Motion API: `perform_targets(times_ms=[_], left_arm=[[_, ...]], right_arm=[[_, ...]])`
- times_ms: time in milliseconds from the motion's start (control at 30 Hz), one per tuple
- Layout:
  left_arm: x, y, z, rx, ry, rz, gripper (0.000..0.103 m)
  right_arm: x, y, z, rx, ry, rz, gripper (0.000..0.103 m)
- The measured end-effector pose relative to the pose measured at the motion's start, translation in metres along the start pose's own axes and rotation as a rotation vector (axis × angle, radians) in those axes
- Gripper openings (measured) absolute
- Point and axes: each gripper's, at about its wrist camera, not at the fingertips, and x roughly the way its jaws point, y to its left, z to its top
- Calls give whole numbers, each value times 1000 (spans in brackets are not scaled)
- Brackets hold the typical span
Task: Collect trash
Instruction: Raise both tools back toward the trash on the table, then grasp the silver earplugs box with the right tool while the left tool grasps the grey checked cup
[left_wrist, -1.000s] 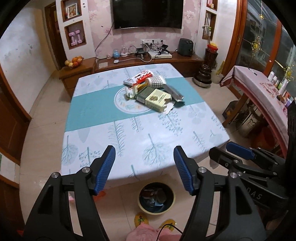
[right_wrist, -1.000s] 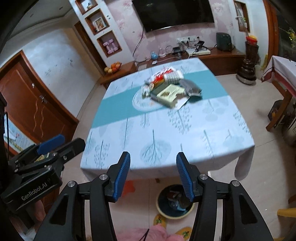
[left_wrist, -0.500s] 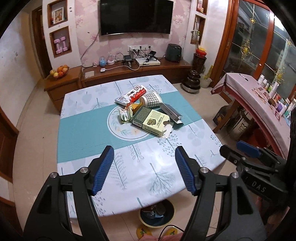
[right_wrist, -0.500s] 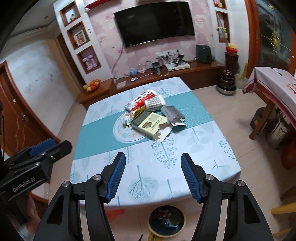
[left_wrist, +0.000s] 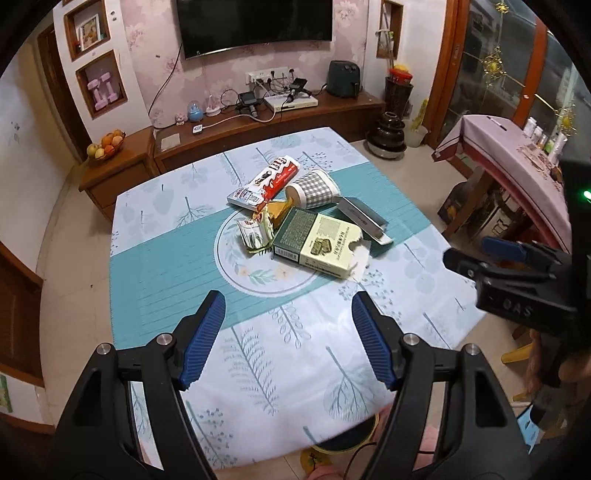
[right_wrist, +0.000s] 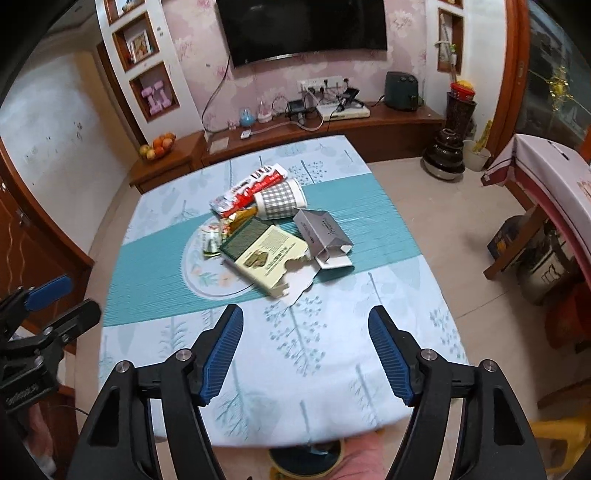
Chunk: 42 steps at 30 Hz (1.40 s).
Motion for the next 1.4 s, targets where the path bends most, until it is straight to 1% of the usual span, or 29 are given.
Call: perform_targets(times_ms=[67, 133, 167, 367, 433, 533, 633, 700, 767, 900, 967, 1000, 1067, 1100, 1167, 1300, 1400], left_arm=[[18, -2, 13, -7, 14, 12, 68], [38, -5, 28, -22, 35, 27, 68], [49, -7, 36, -29, 49, 30, 68], [120, -22, 91, -56, 142, 31, 68], [143, -26, 106, -64, 173, 44, 68], [176, -27, 123, -66, 215, 83, 68], [206, -26, 137, -72, 260, 106, 68], [218, -25, 143, -76, 279, 107, 68], [226, -25, 148, -72, 291, 107, 68], [240, -30, 161, -32, 301, 104, 68], [248, -34, 168, -15, 312, 96, 68], [251, -35, 171, -8, 315, 92, 68], [260, -37, 178, 12, 324, 84, 68], [262, -38, 180, 19, 327, 81, 68], [270, -40, 186, 36, 335, 75, 68], [293, -44, 198, 79, 362, 47, 68], [311, -52, 205, 139, 394, 0, 68]], right_arm=[[25, -7, 17, -8, 22, 16, 77], [61, -18, 41, -16, 55, 51, 80], [72, -21, 49, -19, 65, 62, 81], [175, -48, 113, -54, 196, 175, 81], [202, -56, 124, -78, 232, 200, 82], [247, -63, 138, -121, 301, 241, 82], [279, -63, 140, -153, 354, 280, 82], [294, -61, 138, -169, 387, 300, 82], [305, -55, 137, -184, 416, 320, 82], [319, -49, 134, -214, 453, 338, 82], [323, -47, 137, -238, 447, 340, 83], [323, -46, 136, -248, 453, 337, 82], [325, -45, 138, -269, 453, 351, 65], [326, -46, 139, -268, 462, 357, 64], [321, -50, 140, -253, 453, 367, 61], [314, -74, 150, -165, 436, 396, 61], [315, -98, 161, -72, 420, 409, 61]])
